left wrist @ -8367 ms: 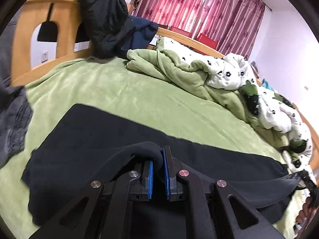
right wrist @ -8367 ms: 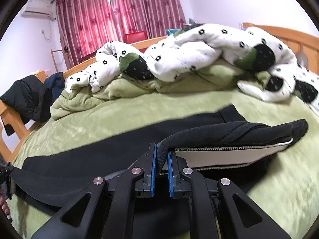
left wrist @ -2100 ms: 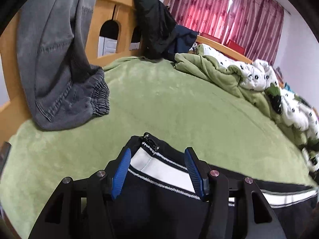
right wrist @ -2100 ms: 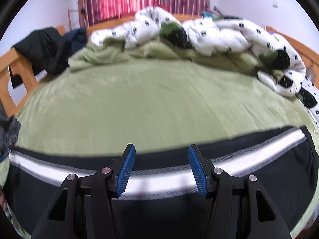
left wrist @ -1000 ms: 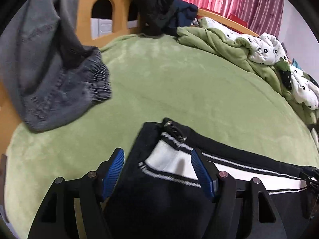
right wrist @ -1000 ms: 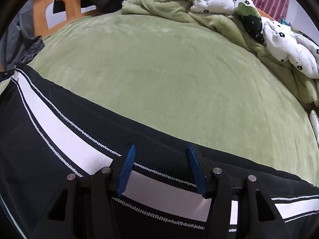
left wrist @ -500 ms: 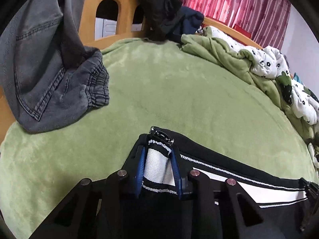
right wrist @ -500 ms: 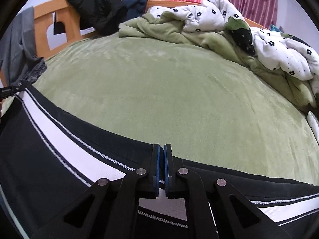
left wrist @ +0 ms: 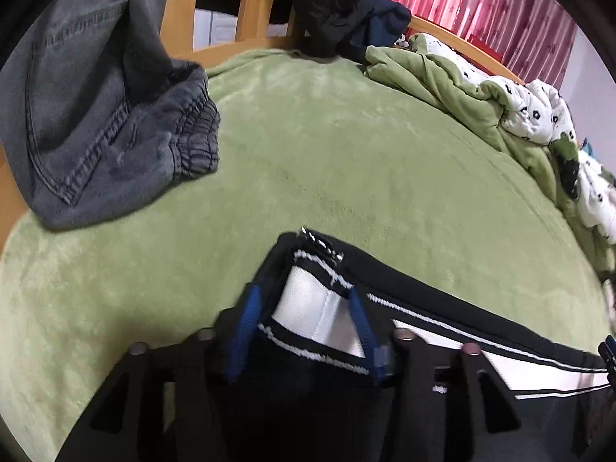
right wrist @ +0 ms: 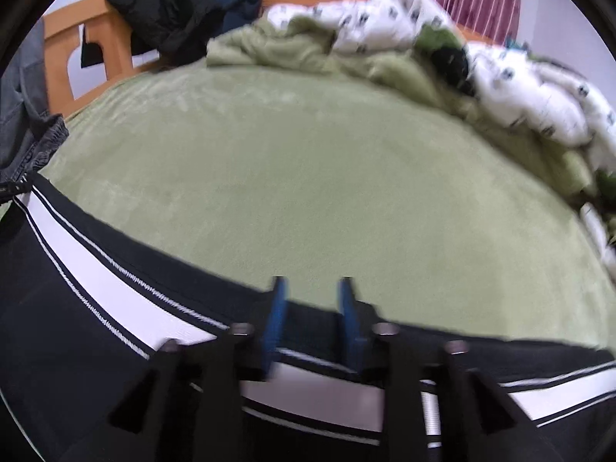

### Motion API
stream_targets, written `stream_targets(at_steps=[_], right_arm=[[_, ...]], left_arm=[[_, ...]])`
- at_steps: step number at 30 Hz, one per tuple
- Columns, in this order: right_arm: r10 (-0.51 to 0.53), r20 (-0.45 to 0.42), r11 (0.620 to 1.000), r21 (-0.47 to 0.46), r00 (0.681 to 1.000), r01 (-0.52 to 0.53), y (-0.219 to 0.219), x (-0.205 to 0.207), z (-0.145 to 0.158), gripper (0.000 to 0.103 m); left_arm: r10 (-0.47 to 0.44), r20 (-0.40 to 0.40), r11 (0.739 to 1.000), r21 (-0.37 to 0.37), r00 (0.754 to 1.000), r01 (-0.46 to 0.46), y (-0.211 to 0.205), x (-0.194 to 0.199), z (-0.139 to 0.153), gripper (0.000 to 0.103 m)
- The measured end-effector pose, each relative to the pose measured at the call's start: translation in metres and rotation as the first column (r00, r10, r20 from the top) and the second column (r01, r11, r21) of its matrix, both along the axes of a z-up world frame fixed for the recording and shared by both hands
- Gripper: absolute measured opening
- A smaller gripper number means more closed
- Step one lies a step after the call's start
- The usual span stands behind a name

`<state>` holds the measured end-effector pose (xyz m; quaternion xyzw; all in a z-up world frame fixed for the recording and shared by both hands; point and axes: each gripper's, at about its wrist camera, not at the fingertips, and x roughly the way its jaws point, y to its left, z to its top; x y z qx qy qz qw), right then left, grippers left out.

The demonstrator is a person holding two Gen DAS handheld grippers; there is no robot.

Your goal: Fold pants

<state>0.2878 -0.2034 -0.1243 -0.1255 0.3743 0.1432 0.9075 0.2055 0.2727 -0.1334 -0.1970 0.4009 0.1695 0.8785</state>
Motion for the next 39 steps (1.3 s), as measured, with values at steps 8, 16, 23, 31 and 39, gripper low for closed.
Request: stream_targets(at_steps=[8,16,23,31,39], right_arm=[[-0.133,0.036,0.991,0.008,0.990,0.133,-0.090,0.000,0.017,0.066],[-0.038,-0.099,0.994,-0.107,0.994,0.027,-0.086,0.010,-0.029,0.012],[-0.093,0.019,0.994,-0.064,0.995,0.094,-0.084,0.006,-0.005,0.002],[-0.140,-0.010,0.980,-0.146,0.990,0.137,-0.072,0.017,-0.033,0.002],[-0.304,-0.008,0.953,0.017,0.953,0.304,-0.135,0.003,-0.009,0.040]], left_arm=[[0.001,0.055,0.998,-0.060,0.998,0.003,0.002,-0.006,0.003,0.061],[-0.002,0.051,0.999,-0.048,0.999,0.005,0.001,-0.002,0.004,0.062],[0.000,0.056,1.000,-0.022,0.998,0.001,-0.005,-0.002,0.007,0.062],[-0.006,0.052,1.000,-0.007,0.999,0.006,-0.008,-0.004,0.009,0.062],[-0.056,0.081,0.997,0.049,0.995,0.052,-0.013,0.000,0.011,0.062]])
